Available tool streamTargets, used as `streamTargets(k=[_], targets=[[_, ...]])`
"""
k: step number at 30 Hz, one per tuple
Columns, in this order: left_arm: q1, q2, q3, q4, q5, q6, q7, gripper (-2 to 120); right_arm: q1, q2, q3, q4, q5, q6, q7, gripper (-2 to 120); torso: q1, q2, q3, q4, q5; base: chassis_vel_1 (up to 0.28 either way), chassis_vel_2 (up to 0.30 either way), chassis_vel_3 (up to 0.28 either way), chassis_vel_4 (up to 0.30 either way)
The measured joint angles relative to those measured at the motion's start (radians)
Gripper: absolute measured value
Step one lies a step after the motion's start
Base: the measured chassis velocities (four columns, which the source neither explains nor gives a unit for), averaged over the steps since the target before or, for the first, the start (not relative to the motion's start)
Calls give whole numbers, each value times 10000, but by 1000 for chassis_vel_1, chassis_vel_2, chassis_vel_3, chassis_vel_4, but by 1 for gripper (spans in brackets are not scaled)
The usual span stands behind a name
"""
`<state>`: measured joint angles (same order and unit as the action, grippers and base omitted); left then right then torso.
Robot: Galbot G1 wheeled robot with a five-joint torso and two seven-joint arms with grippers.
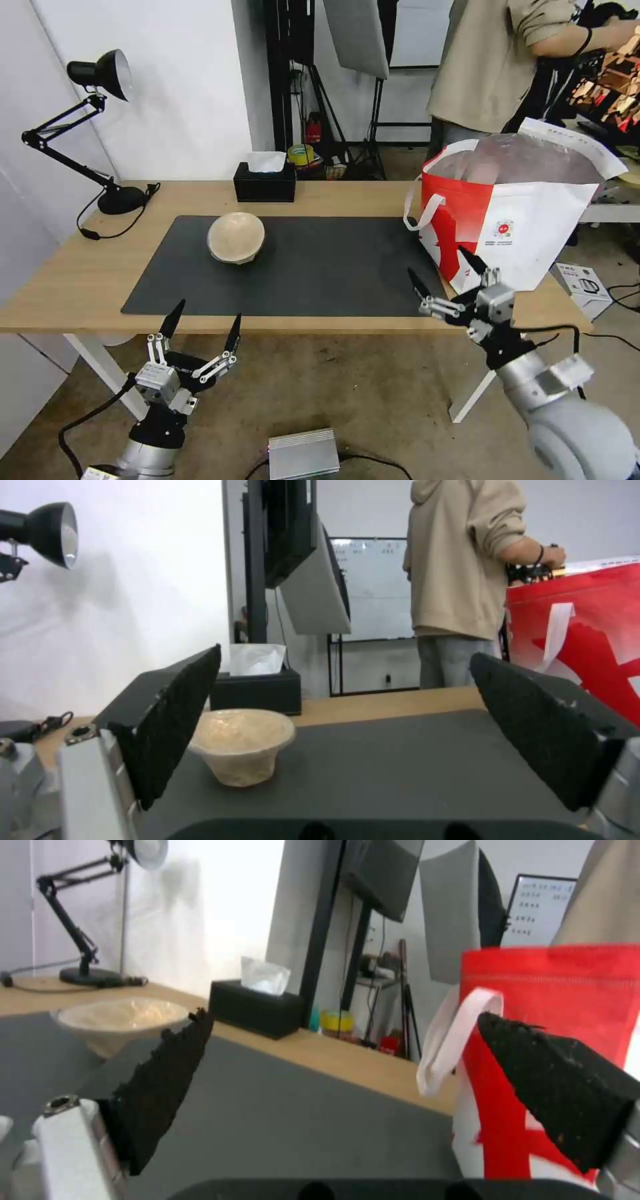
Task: Pick up the trash from the table and place it into the takeout bag.
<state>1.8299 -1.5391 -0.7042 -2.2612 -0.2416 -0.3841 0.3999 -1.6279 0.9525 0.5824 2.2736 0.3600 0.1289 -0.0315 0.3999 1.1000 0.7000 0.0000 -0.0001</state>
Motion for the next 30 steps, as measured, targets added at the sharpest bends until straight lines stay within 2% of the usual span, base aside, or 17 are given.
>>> streamTargets(k=[6,30], targets=[[-29,-3,97,17,-1,-8,-65,100,-460,722,-195,-70,-717,204,-88,100,0,0,0,0,0,0,0,0,0],[-120,-135,111,147,34,-28,-69,100,-1080,1317,-260,-75,-1241,726,-521,100,1,1,0,-1,1,0,0,0,0]])
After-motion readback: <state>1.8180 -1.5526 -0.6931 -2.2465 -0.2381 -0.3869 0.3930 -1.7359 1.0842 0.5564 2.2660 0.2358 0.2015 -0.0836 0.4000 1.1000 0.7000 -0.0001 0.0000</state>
